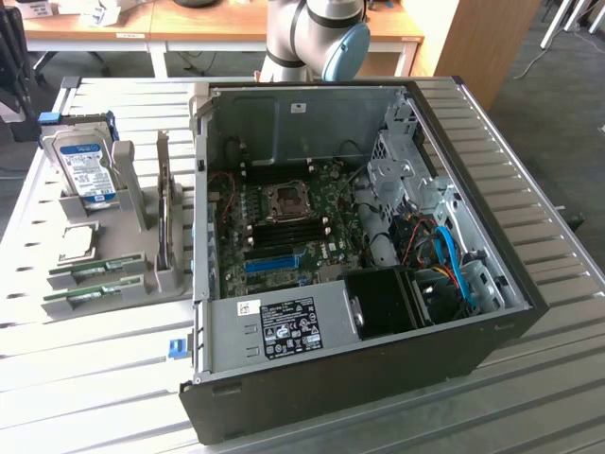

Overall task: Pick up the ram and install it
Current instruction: 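Pick up the ram and move it above insertion slot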

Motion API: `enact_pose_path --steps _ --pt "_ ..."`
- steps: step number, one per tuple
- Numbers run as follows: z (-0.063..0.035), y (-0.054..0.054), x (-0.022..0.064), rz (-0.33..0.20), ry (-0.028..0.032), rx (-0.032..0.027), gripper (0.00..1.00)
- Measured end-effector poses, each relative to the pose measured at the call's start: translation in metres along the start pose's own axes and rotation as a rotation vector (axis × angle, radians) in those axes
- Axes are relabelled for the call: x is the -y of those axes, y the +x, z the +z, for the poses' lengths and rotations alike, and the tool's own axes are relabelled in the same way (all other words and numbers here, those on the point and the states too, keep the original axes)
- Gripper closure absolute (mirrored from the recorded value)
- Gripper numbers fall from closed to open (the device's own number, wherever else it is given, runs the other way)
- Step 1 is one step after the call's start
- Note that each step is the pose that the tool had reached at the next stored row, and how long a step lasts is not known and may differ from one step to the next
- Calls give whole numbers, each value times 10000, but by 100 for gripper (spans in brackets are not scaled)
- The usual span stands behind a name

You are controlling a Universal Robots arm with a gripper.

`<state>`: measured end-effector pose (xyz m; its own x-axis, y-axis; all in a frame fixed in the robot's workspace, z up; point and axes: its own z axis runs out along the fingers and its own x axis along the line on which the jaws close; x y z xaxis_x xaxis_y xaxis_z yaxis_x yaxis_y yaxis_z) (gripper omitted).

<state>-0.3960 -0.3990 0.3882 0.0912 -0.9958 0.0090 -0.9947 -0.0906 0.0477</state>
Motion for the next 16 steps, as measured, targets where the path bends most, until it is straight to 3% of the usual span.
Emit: enact_pose_path --steps 2,4,9,16 --pt "1 0 0 1 84 10 89" --pt "2 0 1 0 129 16 89" --pt "3 0 0 1 135 16 89" --pt "33 0 1 2 261 37 89"
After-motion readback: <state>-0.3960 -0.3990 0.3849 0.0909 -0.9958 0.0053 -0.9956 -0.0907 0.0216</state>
